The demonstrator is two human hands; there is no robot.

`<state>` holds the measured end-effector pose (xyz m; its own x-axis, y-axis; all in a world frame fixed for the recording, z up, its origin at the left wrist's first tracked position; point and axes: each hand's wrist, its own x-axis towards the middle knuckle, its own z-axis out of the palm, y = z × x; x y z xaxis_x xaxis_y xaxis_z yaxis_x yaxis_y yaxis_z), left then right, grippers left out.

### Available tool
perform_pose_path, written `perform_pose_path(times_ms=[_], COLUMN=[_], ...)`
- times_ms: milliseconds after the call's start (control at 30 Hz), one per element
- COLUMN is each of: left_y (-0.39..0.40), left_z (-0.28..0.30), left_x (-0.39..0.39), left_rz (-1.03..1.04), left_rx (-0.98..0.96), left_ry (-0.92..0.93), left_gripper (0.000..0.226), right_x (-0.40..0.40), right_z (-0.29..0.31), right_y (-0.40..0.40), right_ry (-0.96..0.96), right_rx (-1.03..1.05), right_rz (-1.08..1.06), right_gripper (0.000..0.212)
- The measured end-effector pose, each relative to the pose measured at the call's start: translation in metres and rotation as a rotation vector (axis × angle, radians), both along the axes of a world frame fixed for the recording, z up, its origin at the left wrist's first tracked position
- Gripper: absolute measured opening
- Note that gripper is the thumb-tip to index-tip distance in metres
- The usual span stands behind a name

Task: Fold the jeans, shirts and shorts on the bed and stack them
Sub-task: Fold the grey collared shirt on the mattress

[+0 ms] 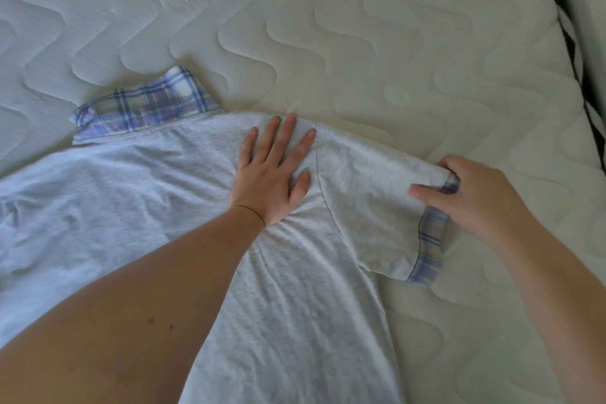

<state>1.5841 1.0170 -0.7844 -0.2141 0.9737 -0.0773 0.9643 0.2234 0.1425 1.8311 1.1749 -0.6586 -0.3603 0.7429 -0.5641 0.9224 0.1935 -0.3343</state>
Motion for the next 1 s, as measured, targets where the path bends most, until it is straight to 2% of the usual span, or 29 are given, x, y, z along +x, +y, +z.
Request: perform_pose_path(times_ms=[133,267,400,433,467,533,600,667,767,833,933,1000], left_y=[-0.001,0.001,0.003,0.005,0.007,0.008,0.001,-0.013,-0.034,-0.047,-0.060,-0.066], left_z=[0.000,0.006,0.028,0.038,0.052,0.080,0.107,0.128,0.145,0.149,0.155,0.154], left_x=[0.001,0.001,0.001,0.000,-0.002,-0.013,-0.032,-0.054,-0.078,-0.088,-0.101,-0.107], left_rz=[0.031,0.088,0.082,0.114,0.211,0.558,0.841,0.924,0.849,0.745,0.655,0.611], left_rx=[0.008,-0.015,-0.125,-0.135,-0.136,0.054,0.222,0.069,-0.309,-0.463,-0.580,-0.638], left_ry=[-0.018,-0.055,-0.138,-0.226,-0.419,-0.953,-1.238,-1.436,-1.596,-1.632,-1.731,-1.654], left_gripper=[0.066,0.071,0.071,0.069,0.065,0.058,0.055,0.070,0.086,0.080,0.058,0.037], right_x=[0.000,-0.015,-0.045,-0.054,-0.064,-0.083,-0.101,-0.121,-0.148,-0.162,-0.176,-0.182], right_z=[0.017,0.036,0.058,0.062,0.066,0.073,0.080,0.086,0.088,0.085,0.079,0.075], right_y=[-0.033,-0.091,-0.136,-0.143,-0.149,-0.159,-0.172,-0.188,-0.213,-0.228,-0.244,-0.253], right_ry=[0.236,0.487,0.647,0.647,0.648,0.667,0.683,0.709,0.713,0.699,0.690,0.698], right_rx=[-0.037,0.042,0.121,0.132,0.134,0.143,0.141,0.108,0.030,-0.025,-0.087,-0.115], right_rz=[-0.051,-0.097,-0.115,-0.102,-0.094,-0.089,-0.077,-0.050,-0.039,-0.028,0.042,0.058], right_gripper=[0.008,0.021,0.017,0.018,0.021,0.027,0.032,0.036,0.039,0.039,0.041,0.042])
